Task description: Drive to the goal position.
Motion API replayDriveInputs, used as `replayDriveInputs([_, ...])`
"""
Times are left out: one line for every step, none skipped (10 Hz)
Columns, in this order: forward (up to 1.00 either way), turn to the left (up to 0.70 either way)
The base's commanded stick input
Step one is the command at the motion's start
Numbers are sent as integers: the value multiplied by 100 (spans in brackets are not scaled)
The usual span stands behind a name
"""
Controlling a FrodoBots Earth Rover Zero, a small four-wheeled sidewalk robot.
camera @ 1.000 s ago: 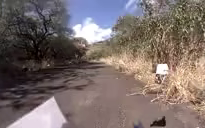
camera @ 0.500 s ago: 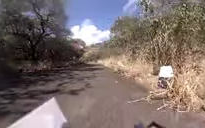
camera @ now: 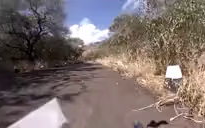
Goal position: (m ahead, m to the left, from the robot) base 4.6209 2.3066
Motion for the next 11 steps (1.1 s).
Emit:
replayDriveInputs([50,0])
replayDriveInputs([50,0])
replayDriveInputs([50,0])
replayDriveInputs([50,0])
replayDriveInputs([50,0])
replayDriveInputs([50,0])
replayDriveInputs([50,0])
replayDriveInputs([50,0])
replayDriveInputs([50,0])
replayDriveInputs([50,0])
replayDriveInputs([50,0])
